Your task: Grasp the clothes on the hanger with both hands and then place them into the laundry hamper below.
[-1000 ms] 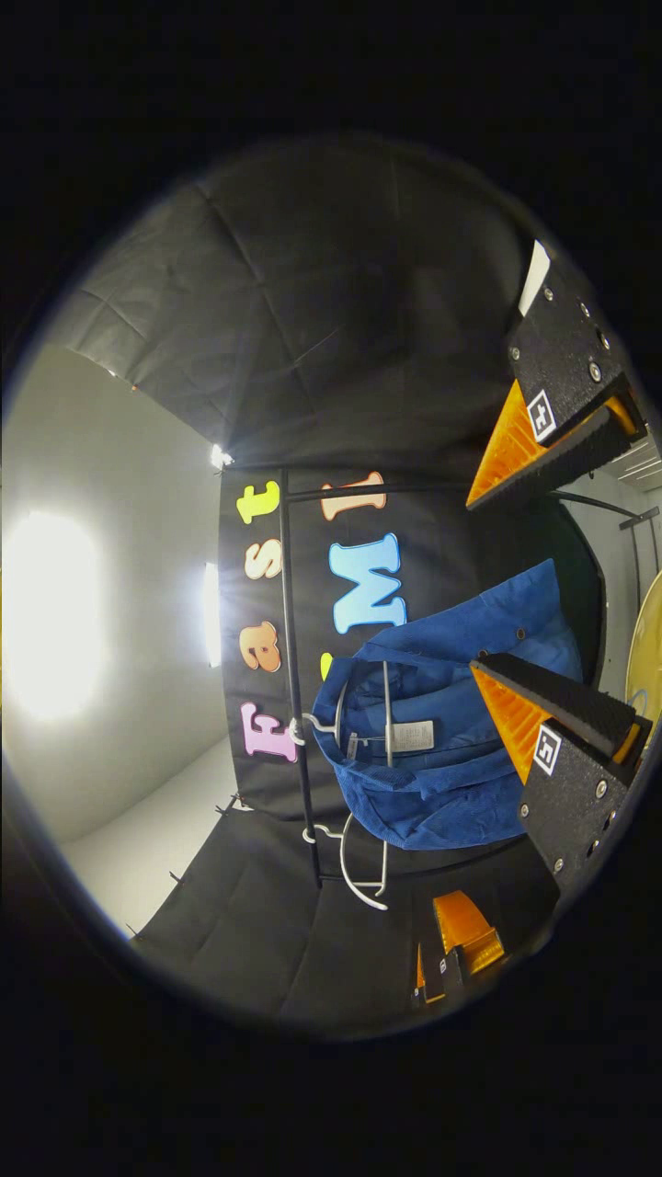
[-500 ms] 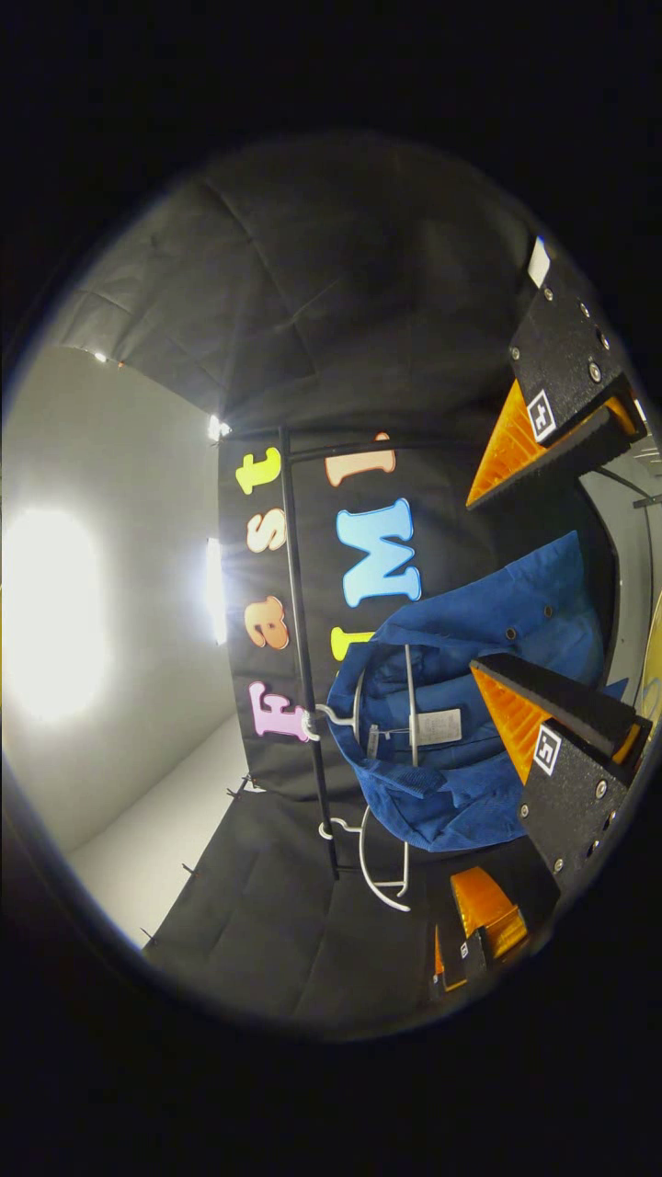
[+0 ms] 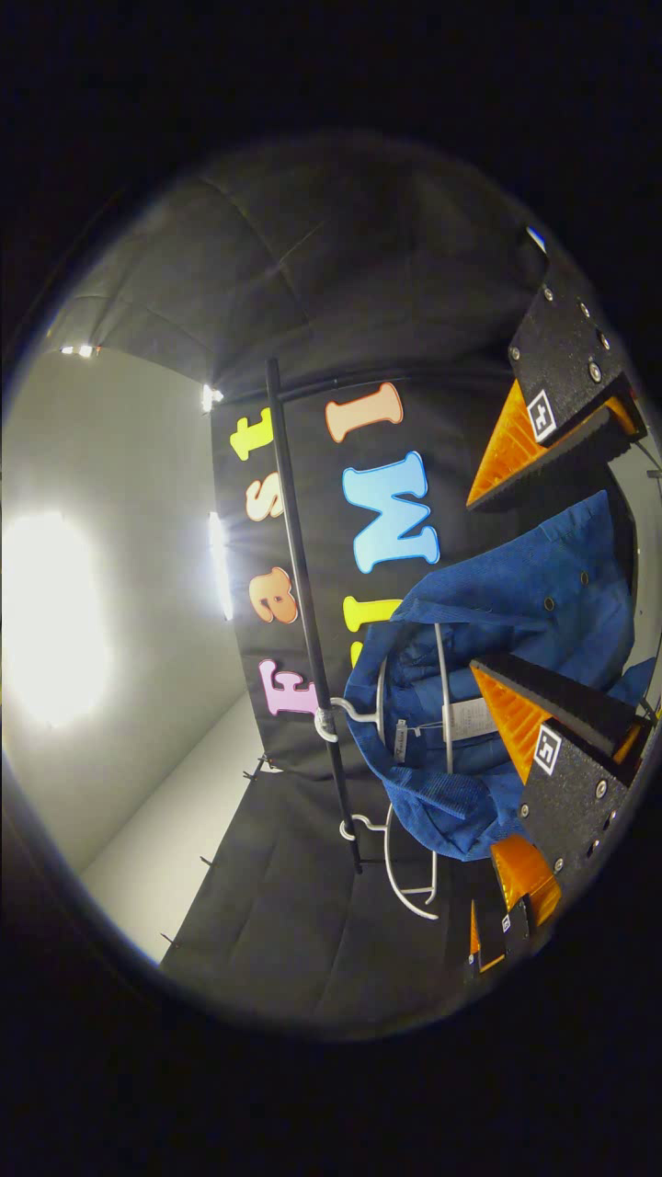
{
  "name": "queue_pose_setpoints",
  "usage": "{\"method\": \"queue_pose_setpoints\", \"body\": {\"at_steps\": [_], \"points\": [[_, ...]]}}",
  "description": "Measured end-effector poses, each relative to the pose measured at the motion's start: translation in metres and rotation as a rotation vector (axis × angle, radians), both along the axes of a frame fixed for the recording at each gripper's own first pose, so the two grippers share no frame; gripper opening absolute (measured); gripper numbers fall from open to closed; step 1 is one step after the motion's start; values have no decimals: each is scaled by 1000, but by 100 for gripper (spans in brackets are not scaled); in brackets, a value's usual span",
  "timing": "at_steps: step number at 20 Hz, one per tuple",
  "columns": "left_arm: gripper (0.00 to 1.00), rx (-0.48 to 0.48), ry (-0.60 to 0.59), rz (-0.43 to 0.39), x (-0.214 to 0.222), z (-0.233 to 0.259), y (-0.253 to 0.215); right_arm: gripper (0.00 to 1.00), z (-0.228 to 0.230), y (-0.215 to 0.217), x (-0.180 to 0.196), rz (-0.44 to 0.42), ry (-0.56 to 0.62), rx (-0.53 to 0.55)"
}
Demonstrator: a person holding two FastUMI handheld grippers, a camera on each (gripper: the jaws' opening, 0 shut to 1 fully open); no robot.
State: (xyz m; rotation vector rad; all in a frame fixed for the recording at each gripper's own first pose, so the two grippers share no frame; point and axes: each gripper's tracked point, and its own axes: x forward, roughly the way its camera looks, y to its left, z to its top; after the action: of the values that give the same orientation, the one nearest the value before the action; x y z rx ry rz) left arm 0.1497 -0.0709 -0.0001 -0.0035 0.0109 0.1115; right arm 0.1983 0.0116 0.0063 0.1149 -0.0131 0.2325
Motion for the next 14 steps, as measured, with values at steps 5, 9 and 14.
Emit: {"method": "queue_pose_setpoints", "body": {"at_steps": [5,9,14], "points": [[100,5,-5,26,28,-2,-5,95,-9,12,47,51,22,23],[100,7,9,56,53,-13,-5,95,-18,28,80,97,55,58],[100,10,32,103,81,-32,0,94,-26,48,118,147,56,49]]}}
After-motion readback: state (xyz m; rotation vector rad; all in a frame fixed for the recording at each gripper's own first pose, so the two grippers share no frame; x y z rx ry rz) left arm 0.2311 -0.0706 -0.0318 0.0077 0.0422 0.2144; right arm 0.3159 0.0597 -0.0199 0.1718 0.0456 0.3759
